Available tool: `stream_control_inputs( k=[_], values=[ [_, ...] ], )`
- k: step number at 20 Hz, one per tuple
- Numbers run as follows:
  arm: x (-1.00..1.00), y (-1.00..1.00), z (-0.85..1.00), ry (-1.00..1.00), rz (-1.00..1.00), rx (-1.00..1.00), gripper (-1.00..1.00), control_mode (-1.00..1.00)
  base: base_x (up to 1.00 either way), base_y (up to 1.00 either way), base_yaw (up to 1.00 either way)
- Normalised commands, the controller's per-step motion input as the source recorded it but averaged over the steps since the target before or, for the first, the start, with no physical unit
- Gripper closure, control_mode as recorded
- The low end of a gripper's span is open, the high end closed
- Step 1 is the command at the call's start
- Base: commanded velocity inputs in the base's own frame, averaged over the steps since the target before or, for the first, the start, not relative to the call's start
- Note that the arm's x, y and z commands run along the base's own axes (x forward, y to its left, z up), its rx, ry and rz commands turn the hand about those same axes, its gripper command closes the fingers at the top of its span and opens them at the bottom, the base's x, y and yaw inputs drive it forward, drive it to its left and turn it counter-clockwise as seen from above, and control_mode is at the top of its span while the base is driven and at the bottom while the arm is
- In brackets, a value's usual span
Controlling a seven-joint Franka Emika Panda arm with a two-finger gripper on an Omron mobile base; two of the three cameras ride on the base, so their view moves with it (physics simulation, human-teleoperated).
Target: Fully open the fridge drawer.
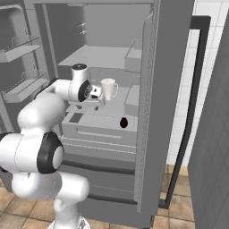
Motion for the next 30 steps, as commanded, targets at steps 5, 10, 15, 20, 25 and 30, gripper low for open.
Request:
stream_control_inputs(
  k=[5,10,15,20,25,30],
  values=[
    [0.60,0.00,-0.17,0.02,0.00,0.00,-1.00,-1.00,0.00,0.00,0.00],
    [0.58,0.00,-0.25,0.04,0.00,0.00,-1.00,-1.00,0.00,0.00,0.00],
    [0.39,0.00,-0.29,0.06,0.00,0.00,-1.00,-1.00,0.00,0.00,0.00],
    [0.15,-0.01,-0.32,0.05,0.00,0.00,-1.00,-1.00,0.00,0.00,0.00],
    [0.11,0.00,-0.35,0.05,0.00,0.00,-1.00,-1.00,0.00,0.00,0.00],
    [0.04,0.00,-0.39,0.06,0.00,0.00,-1.00,-1.00,0.00,0.00,0.00]
  ],
)
